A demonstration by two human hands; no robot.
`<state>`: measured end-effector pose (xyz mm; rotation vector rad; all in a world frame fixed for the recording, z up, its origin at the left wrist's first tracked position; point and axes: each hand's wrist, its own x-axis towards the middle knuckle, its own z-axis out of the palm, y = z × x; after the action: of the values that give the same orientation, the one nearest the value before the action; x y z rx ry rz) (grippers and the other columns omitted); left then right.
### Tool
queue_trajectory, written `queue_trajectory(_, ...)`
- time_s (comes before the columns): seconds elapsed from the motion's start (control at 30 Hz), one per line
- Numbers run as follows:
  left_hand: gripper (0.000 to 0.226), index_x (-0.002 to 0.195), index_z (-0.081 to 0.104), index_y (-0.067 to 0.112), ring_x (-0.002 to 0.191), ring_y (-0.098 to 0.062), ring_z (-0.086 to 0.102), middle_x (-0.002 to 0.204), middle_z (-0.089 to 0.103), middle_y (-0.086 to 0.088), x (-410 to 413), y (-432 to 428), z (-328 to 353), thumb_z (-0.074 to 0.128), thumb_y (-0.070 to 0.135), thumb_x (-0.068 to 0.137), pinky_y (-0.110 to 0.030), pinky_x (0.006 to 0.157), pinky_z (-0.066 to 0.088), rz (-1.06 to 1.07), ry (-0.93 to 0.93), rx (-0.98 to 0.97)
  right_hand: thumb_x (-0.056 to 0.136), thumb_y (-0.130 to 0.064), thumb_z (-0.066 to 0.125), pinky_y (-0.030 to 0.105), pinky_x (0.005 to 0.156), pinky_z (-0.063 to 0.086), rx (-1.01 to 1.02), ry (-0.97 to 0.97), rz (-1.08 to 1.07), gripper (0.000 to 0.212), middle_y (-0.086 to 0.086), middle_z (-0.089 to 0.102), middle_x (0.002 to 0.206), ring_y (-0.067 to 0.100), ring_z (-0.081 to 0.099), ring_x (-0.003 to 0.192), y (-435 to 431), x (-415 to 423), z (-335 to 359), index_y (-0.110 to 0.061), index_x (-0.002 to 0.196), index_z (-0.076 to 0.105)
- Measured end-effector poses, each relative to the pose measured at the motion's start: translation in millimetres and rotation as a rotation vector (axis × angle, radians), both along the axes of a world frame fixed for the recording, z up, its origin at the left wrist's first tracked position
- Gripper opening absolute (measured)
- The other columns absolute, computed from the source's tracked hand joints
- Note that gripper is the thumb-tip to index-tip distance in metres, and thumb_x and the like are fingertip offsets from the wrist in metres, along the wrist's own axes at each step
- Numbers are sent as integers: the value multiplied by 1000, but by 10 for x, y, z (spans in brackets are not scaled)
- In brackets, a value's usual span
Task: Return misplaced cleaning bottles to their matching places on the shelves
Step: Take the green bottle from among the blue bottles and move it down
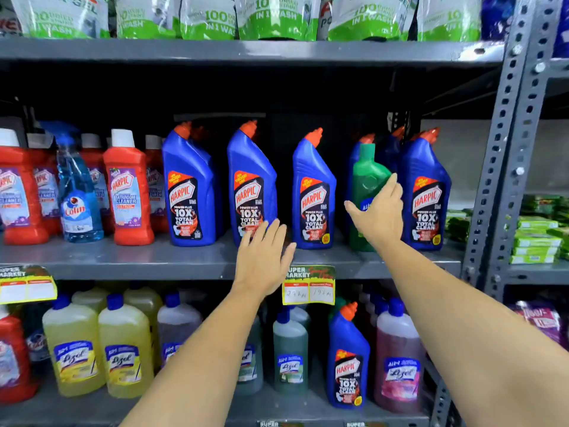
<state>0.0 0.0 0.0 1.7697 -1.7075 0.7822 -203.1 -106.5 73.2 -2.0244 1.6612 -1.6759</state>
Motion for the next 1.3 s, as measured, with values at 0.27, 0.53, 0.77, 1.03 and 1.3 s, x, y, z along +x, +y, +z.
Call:
queue_trajectory(0.27, 50, 106, 69, 9, 94, -29, 66, 103, 73, -9, 46, 41, -241, 37, 46, 93, -42, 79, 47, -16, -36, -41, 68, -51, 81, 49, 94, 43, 174, -207, 28, 112, 17, 42, 141, 41, 49, 124, -171, -18, -165, -9, 150, 19)
queue_trajectory(0.53, 46, 103, 70, 9, 89, -26, 67, 102, 74, -7, 61, 11, -289, 41, 44, 93, -41, 74, 47, -48, -56, -89, 61, -54, 85, 49, 90, 47, 184, -213, 34, 101, 12, 53, 131, 38, 56, 115, -174, -82, -134, -10, 136, 35)
queue_trajectory(0.77, 48, 104, 71, 8, 93, -29, 69, 104, 74, -10, 90, -4, -313, 41, 43, 93, -42, 76, 50, -73, -68, -135, 56, -52, 88, 45, 93, 49, 52, -261, 120, 96, 7, 59, 127, 30, 59, 113, 0, -213, -169, -11, 130, 41)
queue_trajectory(1.03, 40, 120, 60, 8, 118, -30, 55, 123, 65, -10, 45, -16, -418, 38, 33, 98, -45, 95, 40, -93, -16, -205, 53, -52, 89, 8, 90, 43, -223, -451, 321, 89, -17, 63, 115, -8, 59, 101, 705, -305, -436, -23, 126, 49)
queue_trajectory(1.3, 64, 148, 25, 5, 148, -29, 8, 157, 16, -19, 310, 366, -1692, 38, 40, 95, -55, 118, 8, -122, -54, -8, 55, -52, 89, 21, 79, 55, -98, -461, 517, 84, -22, 67, 110, 0, 67, 100, 1414, -98, -1543, -31, 124, 47)
